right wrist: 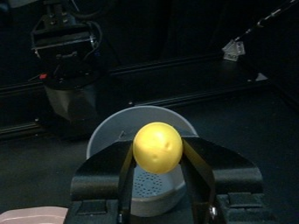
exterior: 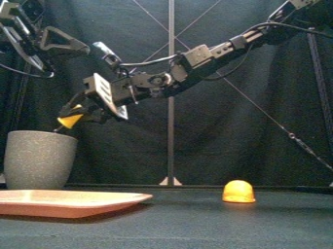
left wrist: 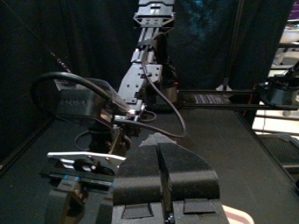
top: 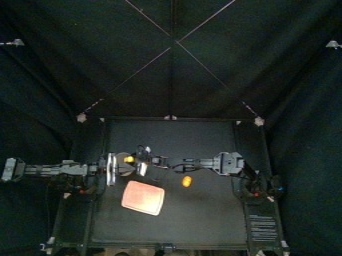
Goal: Pick the yellow can then place it in the grey bowl
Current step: Drop yellow can in the grey bowl and return to neutral
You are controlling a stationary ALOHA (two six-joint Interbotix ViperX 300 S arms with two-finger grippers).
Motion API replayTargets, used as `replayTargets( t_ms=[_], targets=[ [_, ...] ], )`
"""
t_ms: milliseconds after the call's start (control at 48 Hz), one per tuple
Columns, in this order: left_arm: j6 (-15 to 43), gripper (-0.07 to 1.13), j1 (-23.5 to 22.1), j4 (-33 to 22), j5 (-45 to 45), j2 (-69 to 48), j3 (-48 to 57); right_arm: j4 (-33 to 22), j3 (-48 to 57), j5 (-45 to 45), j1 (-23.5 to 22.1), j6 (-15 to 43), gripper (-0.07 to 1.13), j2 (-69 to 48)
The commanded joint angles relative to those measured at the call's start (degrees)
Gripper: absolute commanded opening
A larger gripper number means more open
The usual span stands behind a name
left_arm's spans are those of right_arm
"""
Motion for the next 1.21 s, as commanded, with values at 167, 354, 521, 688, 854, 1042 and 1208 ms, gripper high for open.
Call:
replayTargets(
  t_ms=[167, 354, 521, 688, 854, 1042, 1208],
  targets=[
    [0.2, -0.01, -0.1, 0.2, -0.4, 0.3, -0.6, 3.1, -3.1, 1.0, 0.6, 0.0, 0.89, -0.5],
    [0.2, -0.01, -0.1, 0.2, -0.4, 0.3, -0.6, 4.4, -2.6, 1.1, 0.4, -0.4, 0.94, -0.6],
    [0.2, -0.01, -0.1, 0.2, -0.5, 0.3, -0.6, 4.2, -0.2, 0.7, 0.3, -0.4, 0.94, -2.6],
    [0.2, -0.01, -0.1, 0.2, -0.4, 0.3, -0.4, 3.3, 6.9, -0.9, 0.3, -0.5, 0.94, -7.1],
    [0.2, -0.01, 0.0, 0.1, -0.4, 0.3, -0.2, 2.5, 17.0, -6.7, 0.1, -0.4, 0.94, -13.4],
    [0.2, -0.01, 0.3, 0.1, -0.4, 0.3, -0.1, 2.5, 30.1, -17.1, 0.0, -0.4, 0.94, -21.7],
    [0.2, -0.01, 0.3, 0.0, -0.4, 0.3, 0.1, 2.3, 39.8, -23.1, -0.3, -0.4, 0.94, -28.0]
  ],
)
